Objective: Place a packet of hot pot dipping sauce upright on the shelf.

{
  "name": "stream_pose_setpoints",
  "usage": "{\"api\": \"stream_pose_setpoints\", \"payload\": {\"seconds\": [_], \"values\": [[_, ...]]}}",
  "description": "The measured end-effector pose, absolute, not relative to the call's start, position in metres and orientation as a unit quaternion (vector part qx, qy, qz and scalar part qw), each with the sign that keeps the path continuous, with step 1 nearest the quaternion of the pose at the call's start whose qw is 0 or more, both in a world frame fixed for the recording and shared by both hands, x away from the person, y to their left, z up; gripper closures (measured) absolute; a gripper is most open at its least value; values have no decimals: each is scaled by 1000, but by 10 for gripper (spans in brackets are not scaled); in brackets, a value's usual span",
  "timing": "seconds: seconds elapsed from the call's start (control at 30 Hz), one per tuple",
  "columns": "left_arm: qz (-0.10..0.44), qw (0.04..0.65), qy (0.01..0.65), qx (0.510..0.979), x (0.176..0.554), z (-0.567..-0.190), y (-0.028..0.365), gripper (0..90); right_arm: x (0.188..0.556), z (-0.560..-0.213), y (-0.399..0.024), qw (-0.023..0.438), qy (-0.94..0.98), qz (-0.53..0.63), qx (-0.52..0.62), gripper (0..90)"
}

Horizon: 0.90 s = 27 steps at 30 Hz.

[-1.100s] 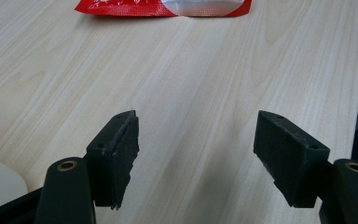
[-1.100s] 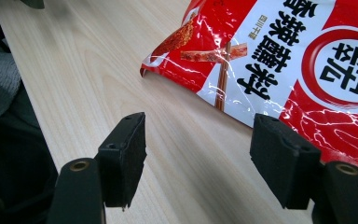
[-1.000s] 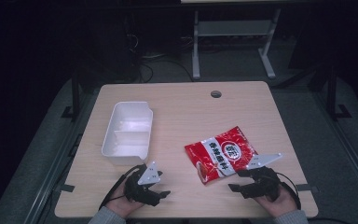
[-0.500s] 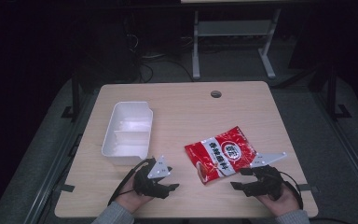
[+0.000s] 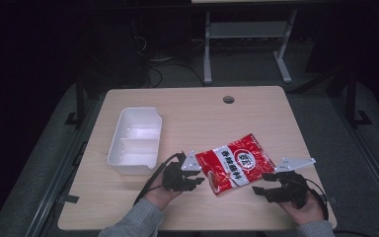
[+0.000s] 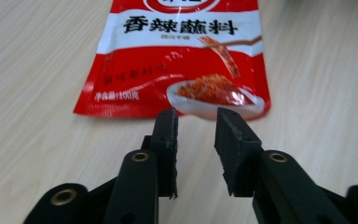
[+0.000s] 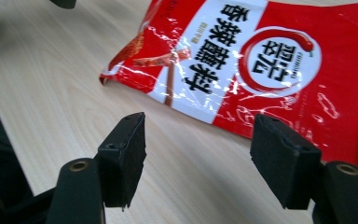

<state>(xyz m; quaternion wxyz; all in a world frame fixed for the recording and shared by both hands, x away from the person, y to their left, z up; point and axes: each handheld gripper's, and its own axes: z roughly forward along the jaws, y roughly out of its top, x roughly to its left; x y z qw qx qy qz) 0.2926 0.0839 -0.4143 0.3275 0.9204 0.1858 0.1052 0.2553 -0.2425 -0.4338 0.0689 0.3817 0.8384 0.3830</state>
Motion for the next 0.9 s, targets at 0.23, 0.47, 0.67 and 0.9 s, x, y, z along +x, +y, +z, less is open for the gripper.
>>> {"api": "stream_pose_setpoints", "payload": {"seconds": [0.23,0.47,0.67,0.9], "values": [[109,313,195,923,313,-410,64,792,263,-435,-250,75,832,377,400,348],[117,292,203,927,333,-411,44,834,278,-437,-264,74,812,381,436,348],[110,266,212,934,349,-417,30,835,292,-440,-278,67,795,381,466,348],[90,245,223,939,355,-435,24,852,301,-448,-295,48,774,385,500,348]]}}
